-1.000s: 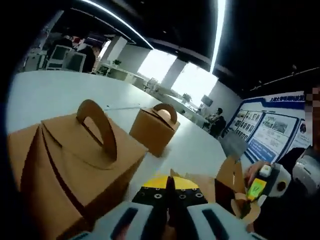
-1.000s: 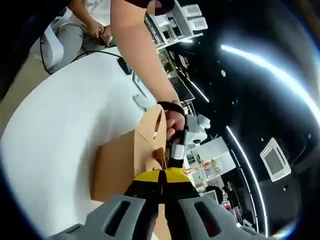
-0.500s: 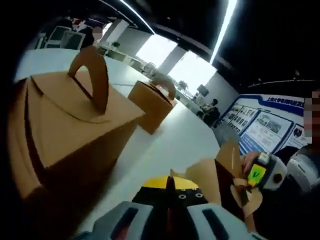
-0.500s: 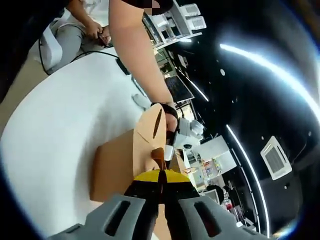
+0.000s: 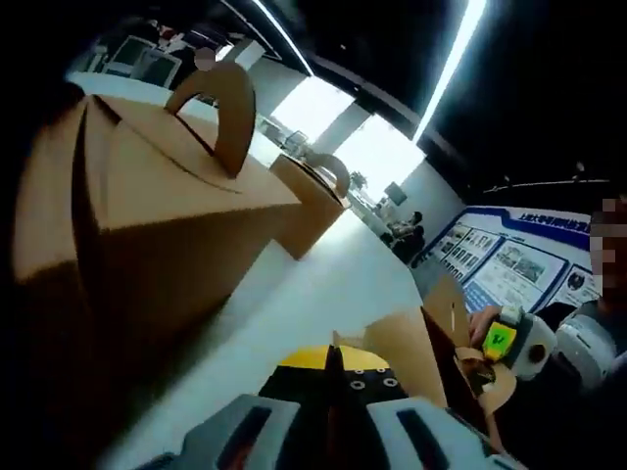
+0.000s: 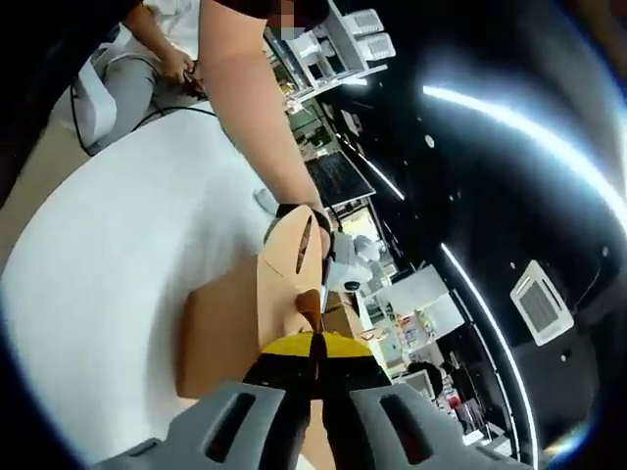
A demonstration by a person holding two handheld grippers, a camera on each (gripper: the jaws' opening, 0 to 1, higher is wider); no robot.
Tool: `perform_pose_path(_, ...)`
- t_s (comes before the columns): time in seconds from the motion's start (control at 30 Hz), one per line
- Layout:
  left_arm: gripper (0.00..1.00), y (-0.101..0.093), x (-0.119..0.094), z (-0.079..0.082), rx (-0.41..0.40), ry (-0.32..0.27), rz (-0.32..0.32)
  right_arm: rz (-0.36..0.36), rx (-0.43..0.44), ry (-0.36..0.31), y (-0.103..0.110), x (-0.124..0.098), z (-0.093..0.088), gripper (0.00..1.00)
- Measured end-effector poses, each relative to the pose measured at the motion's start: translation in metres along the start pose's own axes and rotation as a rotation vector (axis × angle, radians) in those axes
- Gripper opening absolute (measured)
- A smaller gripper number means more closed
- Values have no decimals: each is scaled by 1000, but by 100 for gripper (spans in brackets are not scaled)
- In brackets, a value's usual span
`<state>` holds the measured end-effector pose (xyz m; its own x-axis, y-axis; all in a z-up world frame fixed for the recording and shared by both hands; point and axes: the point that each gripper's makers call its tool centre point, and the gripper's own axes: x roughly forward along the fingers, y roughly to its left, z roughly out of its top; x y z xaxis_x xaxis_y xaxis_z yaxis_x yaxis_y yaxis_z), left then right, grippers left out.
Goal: Pick up one paper box from the group, open the paper box, and remove the item inside
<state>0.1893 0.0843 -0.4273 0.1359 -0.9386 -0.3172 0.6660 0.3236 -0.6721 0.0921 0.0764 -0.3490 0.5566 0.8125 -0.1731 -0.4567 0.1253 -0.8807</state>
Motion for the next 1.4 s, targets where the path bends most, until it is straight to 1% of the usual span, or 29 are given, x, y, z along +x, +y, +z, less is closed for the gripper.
perform_pose_path(0.2,4,1,-1,2,1,-12,8,3,-2,3,0,0,0,2)
perform_pose_path(0.27,7,6,-2,5,12,-26,35,6,-5,7,0,0,-1,2)
perform_pose_path(0.3,10,14,-5,14,57,-62,97,8,-5,9,0,0,-1,2)
perform_pose_path(0.33,13,17,-8,22,83,-105,127,9,-6,10,0,0,-1,2)
perform_pose_path(0.37,14,20,-11,26,92,-131,153,8,-4,10,0,-1,-1,2)
perform_pose_path(0.4,15,32,-19,32,104,-158,234,10,1,7,0,-1,-1,2)
perform_pose_path(0.43,17,35,-24,35,109,-180,263,10,3,9,0,-2,-2,2)
perform_pose_path(0.47,18,35,-31,41,127,-214,279,11,-2,11,0,-2,-2,2)
perform_pose_path(0.5,18,33,-38,48,144,-258,295,13,-6,13,0,-2,-2,2)
perform_pose_path(0.53,18,32,-48,59,176,-325,324,14,-11,14,0,-3,-2,2)
perform_pose_path(0.6,18,22,-69,76,238,-429,358,15,-15,11,1,-3,-1,2)
perform_pose_path(0.63,18,15,-78,82,266,-471,372,16,-16,9,1,-3,-1,2)
perform_pose_path(0.67,18,9,-87,86,300,-495,393,16,-19,7,2,-3,0,2)
perform_pose_path(0.7,18,1,-94,90,351,-511,403,16,-23,7,2,-2,1,2)
perform_pose_path(0.73,18,-9,-98,91,397,-512,399,15,-36,13,2,-2,1,2)
perform_pose_path(0.77,18,-17,-102,91,427,-503,411,15,-41,13,2,-2,1,2)
perform_pose_path(0.8,18,-26,-105,94,466,-508,426,16,-42,14,2,-2,1,2)
perform_pose_path(0.9,18,-65,-109,104,584,-554,405,16,-34,12,2,-2,1,2)
perform_pose_path(0.93,18,-78,-107,106,623,-556,388,16,-34,12,1,-2,1,2)
perform_pose_path(1.0,18,-98,-100,106,696,-543,358,16,-31,12,1,-2,0,2)
perform_pose_path(1.03,18,-103,-94,103,731,-513,364,16,-30,13,1,-2,0,2)
perform_pose_path(1.07,18,-106,-86,98,762,-465,391,15,-30,15,1,-2,0,2)
perform_pose_path(1.13,15,-111,-72,86,726,-405,356,14,-28,14,1,-3,0,2)
perform_pose_path(1.17,12,-110,-66,81,703,-379,337,13,-26,14,1,-3,0,2)
perform_pose_path(1.2,4,-107,-63,77,705,-356,343,12,-24,13,1,-3,0,2)
perform_pose_path(1.27,4,-95,-57,68,739,-301,379,11,-22,11,2,-4,1,2)
perform_pose_path(1.3,4,-90,-54,63,731,-276,379,11,-21,10,2,-4,1,2)
perform_pose_path(1.37,4,-86,-49,51,703,-243,355,11,-19,11,2,-4,1,2)
perform_pose_path(1.4,4,-81,-47,45,705,-225,363,10,-19,11,2,-4,1,2)
